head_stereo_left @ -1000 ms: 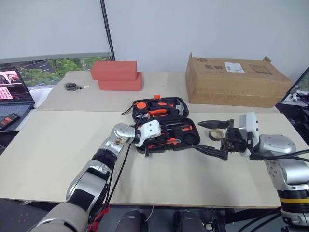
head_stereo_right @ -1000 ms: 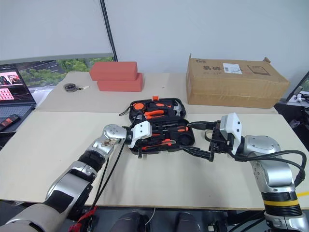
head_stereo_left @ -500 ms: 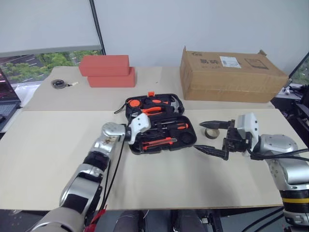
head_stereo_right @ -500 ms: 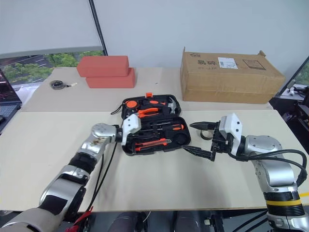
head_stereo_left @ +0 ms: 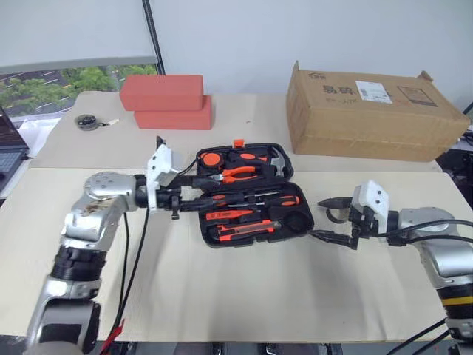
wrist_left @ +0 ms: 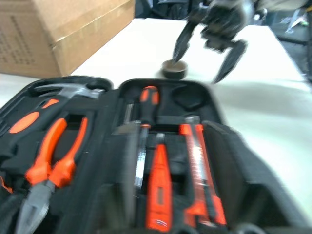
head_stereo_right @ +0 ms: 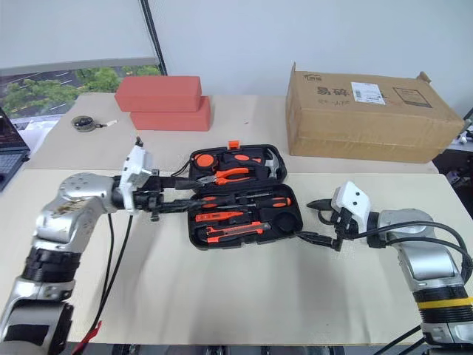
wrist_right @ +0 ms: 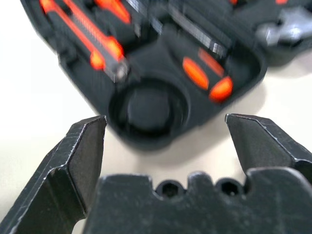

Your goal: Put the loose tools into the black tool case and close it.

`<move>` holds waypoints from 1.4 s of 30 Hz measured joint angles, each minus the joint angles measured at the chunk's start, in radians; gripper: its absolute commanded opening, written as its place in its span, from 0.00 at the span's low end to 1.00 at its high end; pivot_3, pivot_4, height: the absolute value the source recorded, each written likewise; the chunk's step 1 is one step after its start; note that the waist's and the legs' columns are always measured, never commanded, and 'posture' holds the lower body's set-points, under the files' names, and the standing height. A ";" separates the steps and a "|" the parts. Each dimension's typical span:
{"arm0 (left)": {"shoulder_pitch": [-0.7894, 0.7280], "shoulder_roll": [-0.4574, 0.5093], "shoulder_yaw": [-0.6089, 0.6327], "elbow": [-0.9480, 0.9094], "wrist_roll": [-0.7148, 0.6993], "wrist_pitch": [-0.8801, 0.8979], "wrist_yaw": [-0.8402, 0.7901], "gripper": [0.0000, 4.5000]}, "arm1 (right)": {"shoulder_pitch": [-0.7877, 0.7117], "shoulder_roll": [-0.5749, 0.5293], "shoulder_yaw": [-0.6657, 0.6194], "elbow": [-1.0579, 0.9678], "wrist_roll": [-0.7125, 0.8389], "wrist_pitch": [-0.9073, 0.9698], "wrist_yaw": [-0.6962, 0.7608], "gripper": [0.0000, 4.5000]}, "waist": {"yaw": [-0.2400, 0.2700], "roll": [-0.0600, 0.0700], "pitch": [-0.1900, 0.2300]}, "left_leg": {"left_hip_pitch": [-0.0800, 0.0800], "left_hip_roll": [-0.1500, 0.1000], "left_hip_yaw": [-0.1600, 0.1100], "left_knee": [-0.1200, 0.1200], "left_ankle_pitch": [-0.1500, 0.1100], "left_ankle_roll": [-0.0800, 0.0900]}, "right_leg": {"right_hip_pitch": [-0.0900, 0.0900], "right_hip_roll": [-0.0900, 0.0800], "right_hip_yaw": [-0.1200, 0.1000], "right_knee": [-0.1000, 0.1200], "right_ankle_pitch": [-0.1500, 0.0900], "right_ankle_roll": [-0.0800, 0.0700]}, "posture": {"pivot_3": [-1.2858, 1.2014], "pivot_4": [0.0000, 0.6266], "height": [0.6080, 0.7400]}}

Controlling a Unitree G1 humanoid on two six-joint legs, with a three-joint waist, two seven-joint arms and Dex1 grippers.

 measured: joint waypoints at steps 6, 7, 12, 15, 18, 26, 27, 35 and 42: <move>0.080 0.085 0.056 -0.148 -0.072 0.057 0.006 1.00 | -0.027 -0.033 0.008 0.068 -0.053 0.020 -0.010 1.00 | -0.001 0.000 0.001 | 0.003 0.001 -0.004 0.000 -0.004 -0.004 | 0.000 -0.002 0.000 0.006 0.001 -0.002 | 0.52 0.24 0.79; 0.094 0.089 0.061 -0.159 -0.078 0.061 0.010 1.00 | -0.032 -0.033 0.013 0.083 -0.065 0.026 -0.013 1.00 | -0.001 0.000 0.001 | 0.003 0.001 -0.004 0.001 -0.003 -0.005 | 0.000 -0.002 0.000 0.008 0.001 -0.002 | 0.52 0.24 0.79; 0.132 0.112 0.077 -0.216 -0.104 0.080 0.042 1.00 | -0.110 -0.025 0.059 0.190 -0.127 0.033 -0.034 1.00 | -0.002 0.000 0.001 | 0.004 0.002 -0.004 0.000 0.000 -0.008 | -0.001 0.001 0.001 0.010 0.004 -0.006 | 0.52 0.24 0.79; 0.146 0.119 0.079 -0.237 -0.111 0.087 0.062 1.00 | -0.161 -0.001 0.083 0.251 -0.156 0.028 -0.046 1.00 | -0.004 0.000 0.001 | 0.004 0.002 -0.004 -0.001 0.010 -0.007 | -0.001 0.003 0.001 0.010 0.004 -0.007 | 0.52 0.24 0.79; 0.155 0.124 0.080 -0.239 -0.112 0.088 0.077 1.00 | -0.181 0.019 0.091 0.289 -0.169 0.008 -0.047 0.89 | -0.003 0.000 0.001 | 0.003 0.002 -0.003 -0.001 0.010 -0.007 | -0.001 0.003 0.001 0.010 0.003 -0.008 | 0.52 0.24 0.79; 0.178 0.149 0.087 -0.261 -0.138 0.095 0.097 1.00 | -0.225 0.066 0.122 0.350 -0.194 -0.023 -0.045 0.33 | -0.001 0.000 0.001 | 0.002 0.001 -0.002 0.000 0.008 -0.005 | -0.001 0.002 0.002 0.009 0.003 -0.008 | 0.52 0.24 0.79; 0.178 0.151 0.091 -0.265 -0.141 0.095 0.099 1.00 | -0.227 0.066 0.123 0.353 -0.196 -0.029 -0.045 0.23 | -0.001 0.000 0.001 | 0.002 0.001 -0.002 0.000 0.008 -0.005 | -0.001 0.002 0.002 0.009 0.003 -0.008 | 0.52 0.24 0.79; 0.192 0.160 0.098 -0.279 -0.161 0.096 0.109 1.00 | -0.239 0.066 0.123 0.357 -0.196 -0.040 -0.033 0.01 | -0.002 0.000 0.001 | 0.003 0.001 -0.002 0.000 0.009 -0.006 | -0.001 0.002 0.002 0.010 0.003 -0.008 | 0.52 0.24 0.79; 0.201 0.196 0.098 -0.281 -0.149 0.087 0.110 1.00 | -0.338 0.094 0.127 0.176 -0.156 0.017 0.024 0.01 | -0.012 0.000 0.001 | 0.005 0.002 -0.002 -0.001 0.009 -0.007 | -0.002 0.003 0.003 0.011 0.004 -0.008 | 0.52 0.24 0.79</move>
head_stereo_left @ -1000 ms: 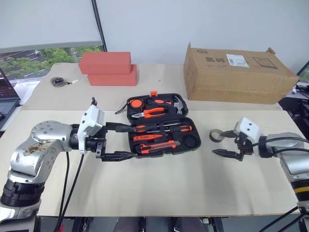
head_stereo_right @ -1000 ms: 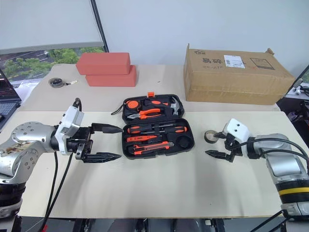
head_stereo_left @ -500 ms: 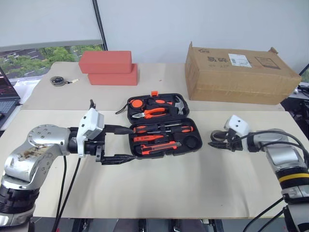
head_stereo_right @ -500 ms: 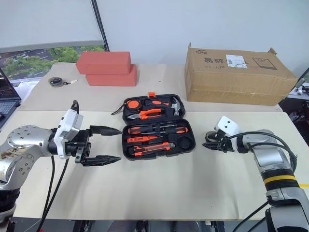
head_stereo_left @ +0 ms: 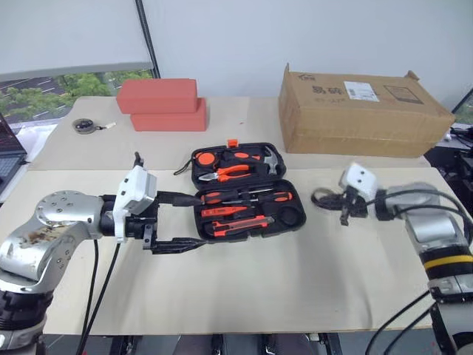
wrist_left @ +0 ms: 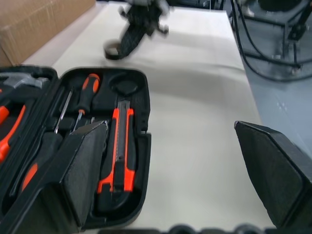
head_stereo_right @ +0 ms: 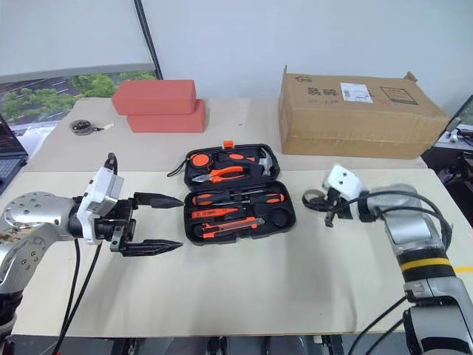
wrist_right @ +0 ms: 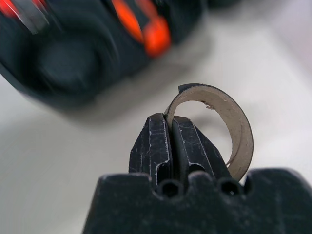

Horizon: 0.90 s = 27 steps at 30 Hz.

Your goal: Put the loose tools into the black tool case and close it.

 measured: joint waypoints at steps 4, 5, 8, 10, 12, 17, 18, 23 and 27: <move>0.005 -0.001 -0.002 0.025 0.056 -0.025 0.038 1.00 | 0.006 0.024 0.067 -0.154 0.035 0.070 0.060 0.01 | 0.007 0.000 0.000 | 0.000 0.000 0.000 0.000 0.000 0.000 | 0.000 0.000 -0.001 0.000 0.000 0.000 | 0.52 0.24 0.79; 0.005 -0.001 -0.003 0.034 0.069 -0.031 0.047 1.00 | 0.008 0.031 0.083 -0.173 0.041 0.084 0.065 0.01 | 0.010 0.000 0.000 | -0.001 0.000 0.000 0.000 0.000 0.000 | 0.000 0.000 -0.001 0.000 0.000 0.000 | 0.52 0.24 0.79; 0.005 -0.012 -0.003 0.047 0.089 -0.035 0.081 1.00 | 0.011 0.030 0.136 -0.198 0.026 0.100 0.081 0.01 | 0.014 0.000 0.000 | -0.003 -0.002 0.000 0.002 -0.002 0.002 | 0.000 -0.002 -0.001 -0.001 0.000 -0.001 | 0.52 0.24 0.79; 0.007 -0.019 -0.003 0.046 0.089 -0.035 0.094 1.00 | 0.012 0.024 0.156 -0.203 0.010 0.103 0.085 0.01 | 0.013 0.000 0.000 | -0.003 -0.002 0.000 0.002 -0.002 0.003 | 0.000 -0.002 0.000 -0.001 0.001 -0.001 | 0.52 0.24 0.79; 0.014 -0.029 -0.003 0.043 0.089 -0.035 0.105 1.00 | 0.013 0.018 0.164 -0.204 0.000 0.107 0.086 0.01 | 0.012 0.000 0.000 | -0.003 -0.002 0.000 0.002 -0.002 0.003 | 0.000 -0.002 0.000 -0.001 0.001 -0.001 | 0.52 0.24 0.79; 0.031 -0.035 -0.003 0.026 0.089 -0.035 0.123 1.00 | 0.015 0.001 0.187 -0.202 -0.033 0.107 0.086 0.01 | 0.010 0.000 0.000 | -0.003 -0.002 0.000 0.002 -0.001 0.002 | -0.001 -0.001 0.000 -0.001 0.001 -0.001 | 0.52 0.24 0.79; 0.033 -0.035 -0.002 0.022 0.089 -0.035 0.125 1.00 | 0.016 -0.003 0.187 -0.202 -0.034 0.107 0.086 0.01 | 0.010 0.000 0.000 | -0.003 -0.002 0.000 0.002 -0.001 0.002 | -0.001 -0.001 0.000 -0.001 0.001 -0.001 | 0.52 0.24 0.79; 0.038 -0.035 -0.002 0.021 0.088 -0.035 0.126 1.00 | 0.021 -0.008 0.187 -0.202 -0.036 0.110 0.095 0.29 | 0.010 0.000 0.000 | -0.002 -0.002 0.000 0.002 -0.001 0.001 | 0.000 -0.001 0.000 0.000 0.001 -0.002 | 0.52 0.24 0.79; 0.038 -0.035 -0.002 0.021 0.087 -0.035 0.126 1.00 | 0.037 -0.019 0.184 -0.223 -0.029 0.132 0.103 0.57 | 0.011 0.000 0.000 | -0.002 -0.002 0.000 0.002 -0.001 0.001 | 0.000 -0.001 0.000 0.000 0.001 -0.002 | 0.52 0.24 0.79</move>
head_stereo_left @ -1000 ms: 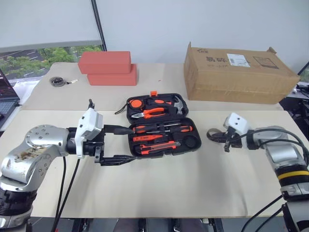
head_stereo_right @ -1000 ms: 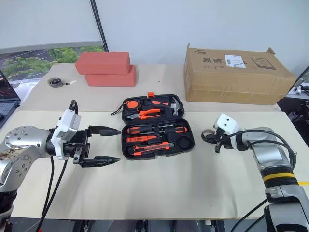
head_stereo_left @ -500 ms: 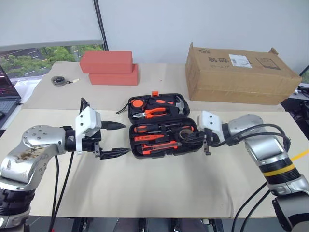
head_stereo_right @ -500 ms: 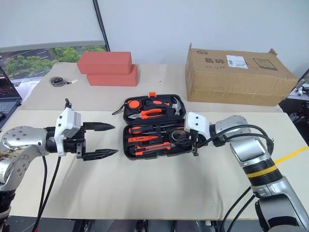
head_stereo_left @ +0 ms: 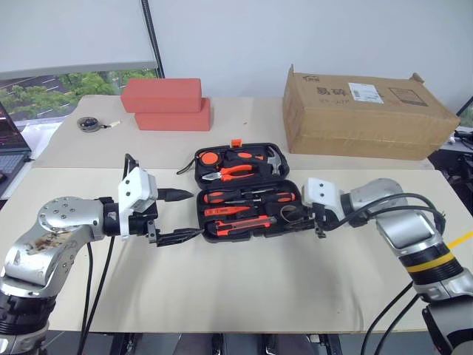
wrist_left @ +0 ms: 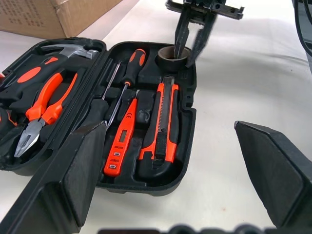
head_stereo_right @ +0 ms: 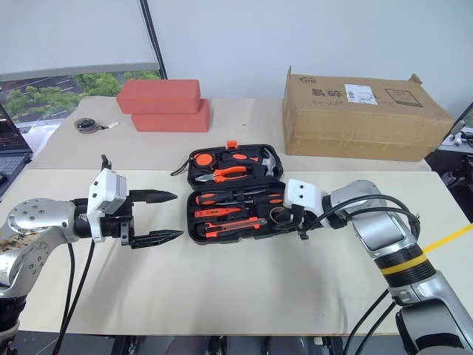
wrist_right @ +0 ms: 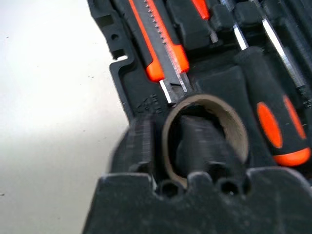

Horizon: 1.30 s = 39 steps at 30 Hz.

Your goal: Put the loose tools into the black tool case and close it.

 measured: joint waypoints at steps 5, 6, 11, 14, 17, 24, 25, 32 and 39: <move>0.000 0.000 0.000 0.000 0.000 0.000 -0.002 1.00 | 0.007 -0.012 -0.003 -0.006 0.001 0.016 -0.002 0.98 | -0.001 0.000 0.000 | 0.000 0.000 0.000 0.000 0.000 0.000 | 0.000 0.000 0.000 0.000 0.000 0.000 | 0.52 0.24 0.79; 0.000 0.000 0.000 0.001 0.000 0.000 -0.002 1.00 | 0.006 -0.012 -0.010 -0.006 0.001 0.016 -0.006 0.98 | -0.001 0.000 0.000 | 0.000 0.000 0.000 0.000 0.000 0.000 | 0.000 0.000 0.000 0.000 0.000 0.000 | 0.52 0.24 0.79; 0.000 0.001 0.000 0.002 0.000 0.000 -0.003 1.00 | -0.018 0.039 -0.062 -0.008 0.036 0.049 -0.051 0.98 | -0.004 0.000 0.000 | 0.000 0.000 0.000 0.000 0.000 -0.001 | 0.000 0.000 0.000 0.000 0.001 -0.001 | 0.52 0.24 0.79; -0.010 0.000 -0.002 0.003 0.000 -0.001 -0.003 1.00 | -0.043 0.098 -0.073 -0.011 0.051 0.054 -0.087 0.73 | -0.005 0.000 0.000 | 0.000 0.000 0.000 0.000 0.001 -0.002 | 0.000 0.001 0.000 0.001 0.001 -0.001 | 0.52 0.24 0.79; -0.010 0.000 -0.002 0.003 0.000 -0.001 -0.003 1.00 | -0.043 0.110 -0.068 -0.004 0.052 0.053 -0.088 0.49 | 0.001 0.000 0.000 | 0.000 0.000 0.000 0.000 0.001 -0.001 | 0.000 0.001 0.000 0.001 0.001 -0.001 | 0.52 0.24 0.79; -0.010 0.000 -0.004 0.003 0.000 -0.001 -0.002 1.00 | -0.041 0.113 -0.034 0.051 0.016 0.022 -0.092 0.01 | -0.001 0.000 0.000 | 0.000 0.000 0.001 0.000 0.001 0.000 | 0.000 0.001 0.000 0.001 0.001 -0.001 | 0.52 0.24 0.79; -0.010 0.000 -0.004 0.003 0.000 -0.001 -0.001 1.00 | -0.035 0.104 -0.029 0.064 0.002 0.007 -0.090 0.01 | -0.001 0.000 0.000 | 0.000 0.000 0.001 0.000 0.001 0.000 | 0.000 0.001 0.000 0.001 0.001 -0.001 | 0.52 0.24 0.79; -0.005 -0.055 0.020 0.038 -0.002 -0.002 0.055 1.00 | -0.094 0.204 -0.127 0.212 0.039 -0.009 -0.206 0.01 | -0.012 0.000 0.000 | 0.003 0.000 0.002 0.000 0.002 -0.002 | 0.001 0.001 0.002 0.003 0.001 -0.002 | 0.52 0.24 0.79; -0.108 -0.193 0.029 0.350 0.102 -0.056 0.241 1.00 | -0.245 0.291 -0.237 0.577 0.028 -0.084 -0.397 0.40 | -0.004 -0.001 0.000 | 0.006 0.000 0.001 0.000 0.004 -0.002 | 0.002 0.001 0.001 0.008 0.001 -0.002 | 0.52 0.24 0.79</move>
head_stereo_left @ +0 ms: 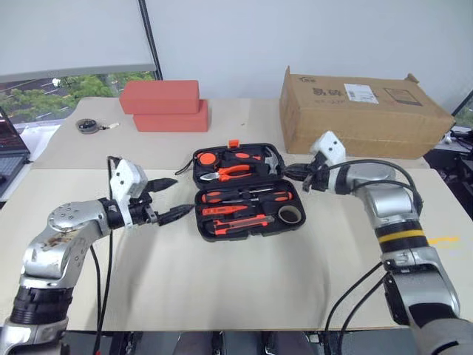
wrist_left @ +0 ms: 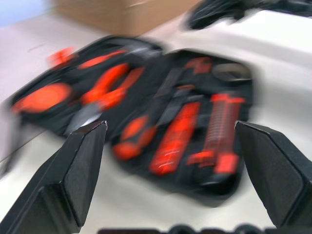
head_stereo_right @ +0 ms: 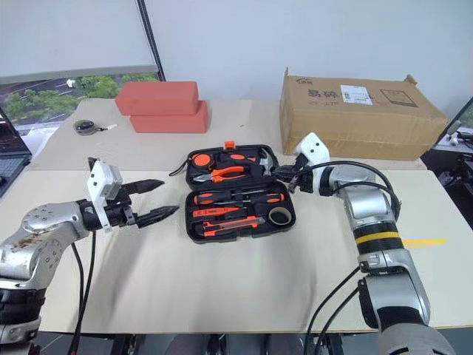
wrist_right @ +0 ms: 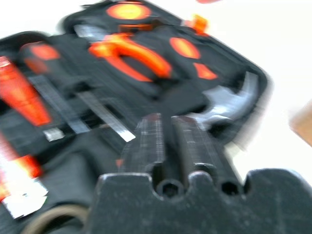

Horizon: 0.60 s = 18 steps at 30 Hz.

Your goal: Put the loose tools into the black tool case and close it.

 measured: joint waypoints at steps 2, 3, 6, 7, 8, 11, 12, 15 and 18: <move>-0.067 -0.039 0.005 0.121 0.028 0.001 0.074 1.00 | -0.036 0.050 -0.026 0.126 0.004 -0.007 -0.065 0.40 | -0.004 -0.001 0.000 | 0.000 0.000 0.001 0.000 0.002 -0.001 | -0.001 0.000 0.002 0.002 0.001 -0.001 | 0.52 0.24 0.79; -0.090 -0.049 0.005 0.159 0.040 0.004 0.096 1.00 | -0.055 0.070 -0.042 0.181 0.012 -0.007 -0.087 0.40 | -0.007 -0.001 0.000 | -0.001 0.000 0.002 0.000 0.003 -0.001 | -0.002 0.000 0.002 0.002 0.001 -0.001 | 0.52 0.24 0.79; -0.137 -0.067 0.003 0.227 0.056 0.013 0.112 1.00 | -0.112 0.100 -0.101 0.312 0.046 0.013 -0.117 0.40 | -0.016 -0.001 0.000 | -0.001 0.000 0.003 -0.001 0.003 -0.001 | -0.003 0.000 0.004 0.005 0.005 -0.008 | 0.52 0.24 0.79; -0.157 -0.080 0.003 0.252 0.056 0.016 0.117 1.00 | -0.138 0.110 -0.127 0.359 0.059 0.020 -0.127 0.40 | -0.018 -0.001 0.000 | -0.001 0.000 0.003 -0.001 0.003 -0.001 | -0.002 0.000 0.003 0.005 0.005 -0.009 | 0.52 0.24 0.79; -0.192 -0.102 0.003 0.289 0.056 0.025 0.126 1.00 | -0.177 0.126 -0.161 0.418 0.081 0.029 -0.148 0.40 | -0.020 -0.001 0.000 | -0.001 0.000 0.003 -0.001 0.003 -0.001 | -0.002 0.000 0.003 0.005 0.005 -0.009 | 0.52 0.24 0.79; -0.273 -0.145 0.000 0.382 0.062 0.037 0.158 1.00 | -0.244 0.162 -0.216 0.521 0.109 0.035 -0.187 0.40 | -0.026 -0.001 0.000 | -0.001 0.000 0.003 -0.002 0.003 -0.001 | -0.002 0.000 0.004 0.005 0.005 -0.009 | 0.52 0.24 0.79; -0.298 -0.152 0.000 0.422 0.069 0.037 0.171 1.00 | -0.258 0.171 -0.236 0.550 0.123 0.036 -0.192 0.40 | -0.027 -0.001 0.000 | -0.001 0.000 0.003 -0.002 0.003 -0.001 | -0.002 0.001 0.004 0.005 0.005 -0.009 | 0.52 0.24 0.79; -0.351 -0.175 0.004 0.531 0.091 0.038 0.208 1.00 | -0.278 0.182 -0.265 0.611 0.129 0.045 -0.196 0.40 | -0.030 -0.001 0.000 | -0.001 0.000 0.004 -0.003 0.003 -0.001 | -0.002 0.001 0.004 0.006 0.005 -0.009 | 0.52 0.24 0.79; -0.412 -0.197 0.005 0.663 0.117 0.033 0.243 1.00 | -0.303 0.196 -0.263 0.654 0.114 0.029 -0.227 0.40 | -0.034 -0.001 0.000 | -0.001 0.000 0.004 -0.002 0.003 -0.001 | -0.002 0.001 0.004 0.006 0.005 -0.008 | 0.52 0.24 0.79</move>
